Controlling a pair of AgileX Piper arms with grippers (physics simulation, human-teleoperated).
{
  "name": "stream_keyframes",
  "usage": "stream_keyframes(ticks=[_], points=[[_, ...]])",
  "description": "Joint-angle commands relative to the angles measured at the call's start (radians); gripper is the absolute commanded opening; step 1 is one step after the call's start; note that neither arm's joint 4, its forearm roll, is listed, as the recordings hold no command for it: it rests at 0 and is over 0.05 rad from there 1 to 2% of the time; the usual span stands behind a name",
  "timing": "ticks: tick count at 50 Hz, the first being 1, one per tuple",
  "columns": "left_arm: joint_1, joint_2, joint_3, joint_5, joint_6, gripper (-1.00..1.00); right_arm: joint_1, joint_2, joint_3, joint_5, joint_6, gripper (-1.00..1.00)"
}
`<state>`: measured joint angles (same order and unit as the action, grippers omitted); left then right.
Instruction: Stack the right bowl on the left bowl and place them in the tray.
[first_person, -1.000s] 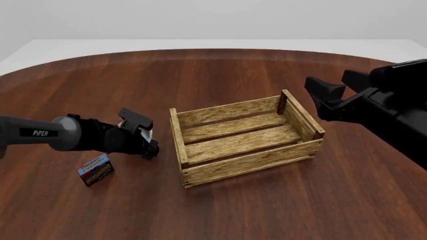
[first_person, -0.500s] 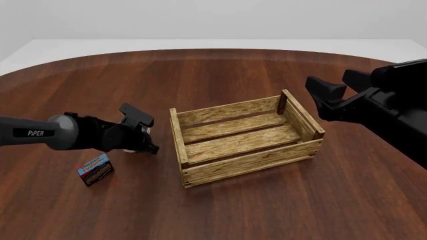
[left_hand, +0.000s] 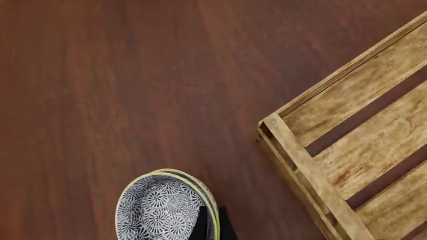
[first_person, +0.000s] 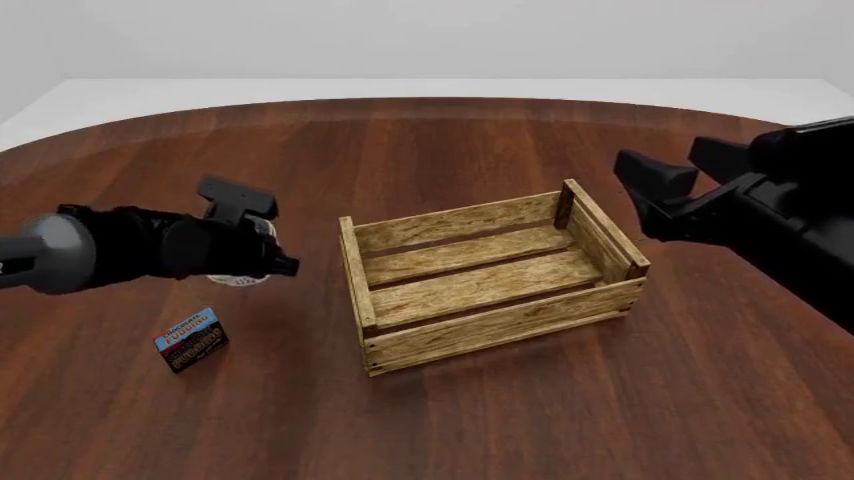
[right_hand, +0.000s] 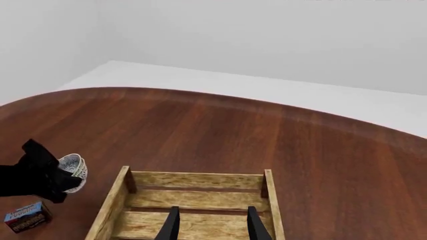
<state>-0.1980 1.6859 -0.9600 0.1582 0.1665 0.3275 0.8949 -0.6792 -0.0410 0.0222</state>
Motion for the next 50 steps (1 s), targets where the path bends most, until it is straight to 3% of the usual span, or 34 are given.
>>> stream_keyframes(ticks=[1,32,50], points=[[-0.043,-0.111,-0.058,0.09,-0.012,-1.0,-0.001,-0.015,-0.003,0.011,0.002,1.0],[-0.193,-0.075,-0.279,0.205,0.01,-1.0,-0.004,-0.03,-0.006,0.022,0.004,1.0],[-0.297,0.032,-0.446,0.266,0.009,-1.0,-0.002,-0.027,-0.005,0.02,0.004,1.0]])
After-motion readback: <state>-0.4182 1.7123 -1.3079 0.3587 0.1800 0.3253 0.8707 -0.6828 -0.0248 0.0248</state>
